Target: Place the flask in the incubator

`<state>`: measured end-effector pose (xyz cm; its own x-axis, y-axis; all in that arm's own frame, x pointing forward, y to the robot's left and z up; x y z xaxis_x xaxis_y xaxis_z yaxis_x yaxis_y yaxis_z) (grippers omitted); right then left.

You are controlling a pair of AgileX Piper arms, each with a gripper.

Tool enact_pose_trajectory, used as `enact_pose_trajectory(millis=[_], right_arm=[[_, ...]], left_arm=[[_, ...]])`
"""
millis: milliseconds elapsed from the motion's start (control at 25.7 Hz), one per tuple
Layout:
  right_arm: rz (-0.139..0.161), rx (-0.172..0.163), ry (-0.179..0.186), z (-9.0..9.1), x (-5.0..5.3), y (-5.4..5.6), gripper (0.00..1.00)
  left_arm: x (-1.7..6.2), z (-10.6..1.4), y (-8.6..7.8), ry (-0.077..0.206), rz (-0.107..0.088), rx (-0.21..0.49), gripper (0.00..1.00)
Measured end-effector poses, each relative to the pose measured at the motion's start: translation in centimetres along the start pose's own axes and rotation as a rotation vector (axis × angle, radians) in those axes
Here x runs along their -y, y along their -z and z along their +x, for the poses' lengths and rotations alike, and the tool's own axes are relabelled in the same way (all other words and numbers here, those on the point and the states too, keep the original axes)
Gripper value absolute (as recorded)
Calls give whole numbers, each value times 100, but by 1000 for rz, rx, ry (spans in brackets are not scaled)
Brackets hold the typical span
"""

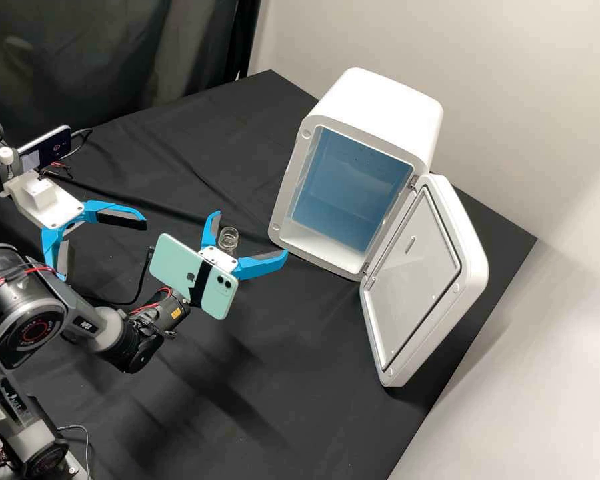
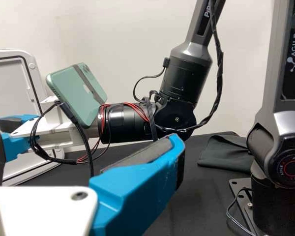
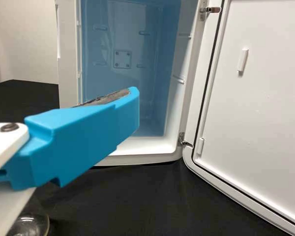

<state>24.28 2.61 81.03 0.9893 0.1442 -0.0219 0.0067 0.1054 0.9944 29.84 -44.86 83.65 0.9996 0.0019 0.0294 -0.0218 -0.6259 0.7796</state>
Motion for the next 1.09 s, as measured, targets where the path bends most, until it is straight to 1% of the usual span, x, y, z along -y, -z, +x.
enact_pose_trajectory(millis=[195, 312, 351, 429, 545, 584, 623, 701, 818, 896, 935, 1052, 1091], right_arm=[[-3, 2, 17, -35, 26, -14, 100], [-16, -8, 39, -56, 42, -22, 100], [-20, -5, 44, -72, 43, -40, 100], [-22, 17, 40, -100, 26, -89, 100], [-35, 47, 31, -141, -28, -184, 100], [-39, 61, 21, -152, -64, -226, 100], [-37, 71, 15, -162, -88, -257, 100], [-22, 98, -2, -185, -139, -328, 100], [-8, 137, -19, -209, -179, -419, 100], [0, 172, -17, -219, -174, -503, 100], [5, 186, -9, -220, -157, -540, 100], [18, 220, 9, -225, -118, -629, 100], [20, 226, 13, -227, -111, -648, 100]], left_arm=[[0, 0, 0, 0, 0, 0, 100], [0, 0, 0, 0, -4, 0, 100], [0, 0, 0, 0, -8, 0, 100], [0, 0, 0, 0, -8, 0, 100], [0, 0, 0, 0, -8, 0, 100], [0, 0, 0, 0, -8, 0, 100], [1, 0, -5, 0, -8, 2, 100], [2, 0, -23, 1, -10, 6, 100], [6, 1, -54, 2, -10, 17, 100], [13, 2, -67, 4, -10, 21, 100], [13, 2, -72, 4, -10, 23, 100], [14, 2, -74, 5, -10, 24, 100], [14, 2, -77, 5, -10, 25, 100]])
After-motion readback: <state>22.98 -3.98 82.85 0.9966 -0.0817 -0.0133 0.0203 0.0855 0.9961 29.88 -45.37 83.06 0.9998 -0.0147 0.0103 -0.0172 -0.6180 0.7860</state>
